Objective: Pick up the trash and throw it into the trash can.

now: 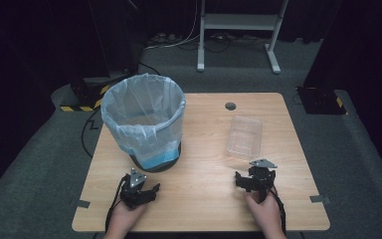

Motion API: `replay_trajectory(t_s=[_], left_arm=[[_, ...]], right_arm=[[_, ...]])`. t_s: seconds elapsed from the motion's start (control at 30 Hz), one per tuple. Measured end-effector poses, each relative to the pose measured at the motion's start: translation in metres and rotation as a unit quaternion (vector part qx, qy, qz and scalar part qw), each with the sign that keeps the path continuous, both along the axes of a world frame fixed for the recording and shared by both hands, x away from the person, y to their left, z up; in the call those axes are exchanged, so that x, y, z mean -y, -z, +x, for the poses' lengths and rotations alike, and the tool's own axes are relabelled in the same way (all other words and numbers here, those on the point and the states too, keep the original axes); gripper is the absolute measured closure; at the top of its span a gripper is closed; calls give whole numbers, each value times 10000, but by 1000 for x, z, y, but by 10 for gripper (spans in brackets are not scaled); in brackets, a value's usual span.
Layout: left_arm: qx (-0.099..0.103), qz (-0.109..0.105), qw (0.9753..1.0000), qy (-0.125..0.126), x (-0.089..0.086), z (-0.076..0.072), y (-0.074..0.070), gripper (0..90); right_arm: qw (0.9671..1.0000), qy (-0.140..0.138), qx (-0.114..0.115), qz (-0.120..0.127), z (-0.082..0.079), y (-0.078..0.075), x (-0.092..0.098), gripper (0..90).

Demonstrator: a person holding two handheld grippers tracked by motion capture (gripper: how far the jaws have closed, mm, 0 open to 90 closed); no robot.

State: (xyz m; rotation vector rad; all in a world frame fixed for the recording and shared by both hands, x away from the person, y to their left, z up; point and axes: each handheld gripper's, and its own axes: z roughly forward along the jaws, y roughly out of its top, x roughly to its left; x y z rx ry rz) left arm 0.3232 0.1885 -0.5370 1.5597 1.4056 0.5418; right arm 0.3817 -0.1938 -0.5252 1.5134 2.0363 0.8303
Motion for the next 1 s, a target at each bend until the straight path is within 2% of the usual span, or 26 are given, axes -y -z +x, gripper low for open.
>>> replay_trajectory(t_s=[0.07,0.1,0.2,0.23,0.27,0.3,0.33,0.37,0.4,0.5,0.53,0.6,0.67,0.73,0.77,0.87,0.93,0.97,1.0], left_arm=[[4,4,10000,-4,0,0,0,330],[96,-149,9998,-112,2,1,0,337],[113,-174,9997,-143,2,2,0,356],[53,-89,9999,-105,1,1,0,359],[-15,-50,10000,-58,-1,0,0,370],[153,-305,9991,-268,3,2,1,391],[141,-303,9990,-290,3,1,0,406],[141,-303,9990,-290,3,1,0,414],[108,-256,9992,-275,2,1,0,421],[118,-249,9993,-260,2,2,0,421],[134,-290,9992,-254,3,2,0,421],[51,-63,9999,-96,0,1,0,418],[43,-76,9999,-71,-1,1,0,408],[57,-183,9998,-111,0,2,0,402],[89,-347,9992,-201,2,2,0,400],[131,-414,9988,-218,3,3,0,396],[129,-504,9983,-262,4,2,0,395],[140,-332,9992,-165,2,2,0,398],[171,-348,9991,-148,3,2,0,397]], right_arm=[[10000,-22,-3,9,0,0,0,95],[10000,-40,-8,9,0,0,1,95],[9996,-278,-20,17,-8,0,5,96],[9995,-328,-21,25,-10,0,6,98],[9992,-386,-22,64,-12,0,7,125],[9991,-414,22,35,-14,-1,9,194],[9993,-366,32,118,-18,-3,11,277],[9993,-366,32,118,-18,-3,11,277],[9986,-317,199,372,-27,-10,18,333],[9967,-259,584,492,-29,-28,25,365],[9959,-211,701,535,-26,-36,28,368],[9950,-131,803,586,-13,-49,34,371],[9939,-44,867,683,6,-59,38,382],[9940,13,882,647,29,-66,37,384],[9942,17,913,571,39,-68,35,399],[9955,142,814,471,68,-67,30,406],[9960,135,750,472,79,-64,30,423],[9964,159,718,421,81,-62,28,422],[9967,115,720,366,82,-60,26,421]])
